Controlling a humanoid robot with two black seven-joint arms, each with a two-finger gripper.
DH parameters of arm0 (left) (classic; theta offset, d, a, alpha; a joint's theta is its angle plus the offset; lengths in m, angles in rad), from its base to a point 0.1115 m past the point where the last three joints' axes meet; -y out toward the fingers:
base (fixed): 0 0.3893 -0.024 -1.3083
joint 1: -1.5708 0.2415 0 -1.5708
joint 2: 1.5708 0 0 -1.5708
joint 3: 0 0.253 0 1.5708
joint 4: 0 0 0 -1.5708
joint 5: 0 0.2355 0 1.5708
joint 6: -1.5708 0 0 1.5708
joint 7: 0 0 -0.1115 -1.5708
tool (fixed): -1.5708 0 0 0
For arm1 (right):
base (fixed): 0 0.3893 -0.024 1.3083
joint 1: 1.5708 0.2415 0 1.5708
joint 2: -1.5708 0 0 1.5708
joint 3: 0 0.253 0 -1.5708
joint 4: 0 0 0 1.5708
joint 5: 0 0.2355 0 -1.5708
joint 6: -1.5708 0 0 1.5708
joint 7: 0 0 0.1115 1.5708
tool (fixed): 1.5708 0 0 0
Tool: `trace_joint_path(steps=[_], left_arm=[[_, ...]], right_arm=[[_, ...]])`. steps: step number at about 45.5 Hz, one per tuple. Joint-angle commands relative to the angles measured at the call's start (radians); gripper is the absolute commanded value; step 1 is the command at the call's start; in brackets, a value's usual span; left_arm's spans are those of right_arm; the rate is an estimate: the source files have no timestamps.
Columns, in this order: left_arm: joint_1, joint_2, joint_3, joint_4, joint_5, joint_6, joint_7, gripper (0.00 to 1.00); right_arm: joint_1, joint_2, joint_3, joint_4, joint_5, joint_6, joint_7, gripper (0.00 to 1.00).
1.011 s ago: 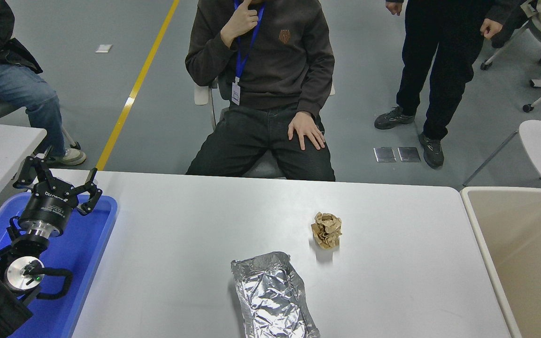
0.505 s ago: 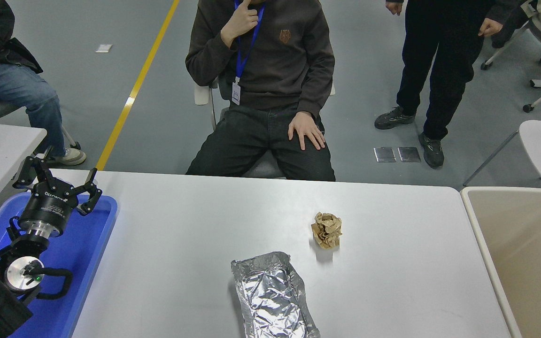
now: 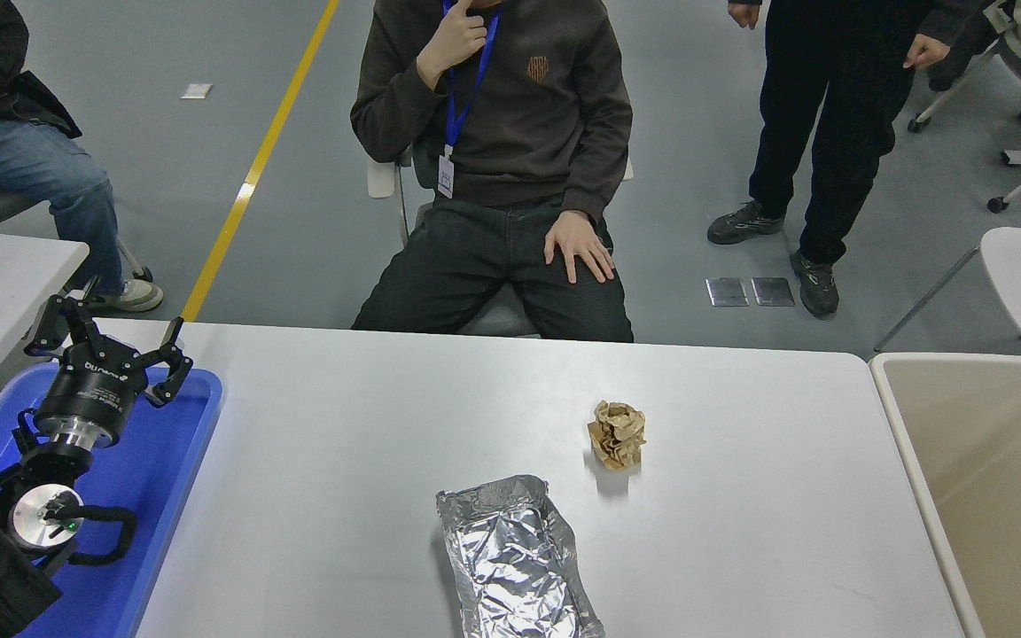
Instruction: Clean the table surface
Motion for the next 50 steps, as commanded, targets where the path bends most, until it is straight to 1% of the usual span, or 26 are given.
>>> trace_joint_path(steps=[1, 4, 7, 9, 10, 13, 17, 23, 29, 35, 43, 48, 50], left_arm=[[0.0, 0.0, 0.0, -0.001, 0.0, 0.0, 0.0, 1.0], [0.0, 0.0, 0.0, 0.001, 0.0, 0.0, 0.0, 1.0], [0.0, 0.0, 0.0, 0.001, 0.0, 0.0, -0.001, 1.0], [0.0, 0.0, 0.0, -0.001, 0.0, 0.0, 0.0, 1.0], [0.0, 0.0, 0.0, -0.001, 0.0, 0.0, -0.001, 1.0], [0.0, 0.0, 0.0, -0.001, 0.0, 0.0, -0.001, 1.0], [0.0, 0.0, 0.0, -0.001, 0.0, 0.0, 0.0, 1.0], [0.0, 0.0, 0.0, -0.001, 0.0, 0.0, -0.001, 1.0], [0.0, 0.0, 0.0, 0.001, 0.0, 0.0, -0.001, 1.0], [0.0, 0.0, 0.0, -0.001, 0.0, 0.0, -0.001, 1.0], [0.0, 0.002, 0.0, -0.001, 0.0, 0.0, 0.0, 1.0], [0.0, 0.002, 0.0, -0.001, 0.0, 0.0, -0.001, 1.0], [0.0, 0.0, 0.0, 0.001, 0.0, 0.0, -0.001, 1.0]], right_arm=[[0.035, -0.029, 0.024, -0.001, 0.093, 0.007, 0.0, 0.99], [0.042, -0.032, 0.056, 0.008, 0.093, 0.006, 0.0, 0.99], [0.061, -0.035, 0.137, 0.037, 0.093, 0.004, 0.0, 0.99], [0.073, -0.04, 0.214, 0.053, 0.093, 0.004, 0.0, 0.99], [0.074, -0.04, 0.296, 0.062, 0.095, 0.004, 0.0, 0.99], [0.074, -0.041, 0.396, 0.062, 0.093, 0.007, 0.0, 0.99], [0.081, -0.043, 0.488, 0.073, 0.096, 0.01, 0.0, 0.99], [0.088, -0.06, 0.567, 0.111, 0.101, 0.01, 0.0, 0.99], [0.087, -0.098, 0.717, 0.227, 0.101, 0.01, 0.0, 0.99], [0.044, -0.129, 0.881, 0.373, 0.101, 0.01, 0.011, 0.99], [-0.074, -0.153, 1.104, 0.563, 0.102, 0.018, 0.011, 0.99], [-0.116, -0.153, 1.162, 0.62, 0.102, 0.068, 0.011, 0.99], [-0.131, -0.147, 1.222, 0.631, 0.127, 0.094, 0.008, 0.99]])
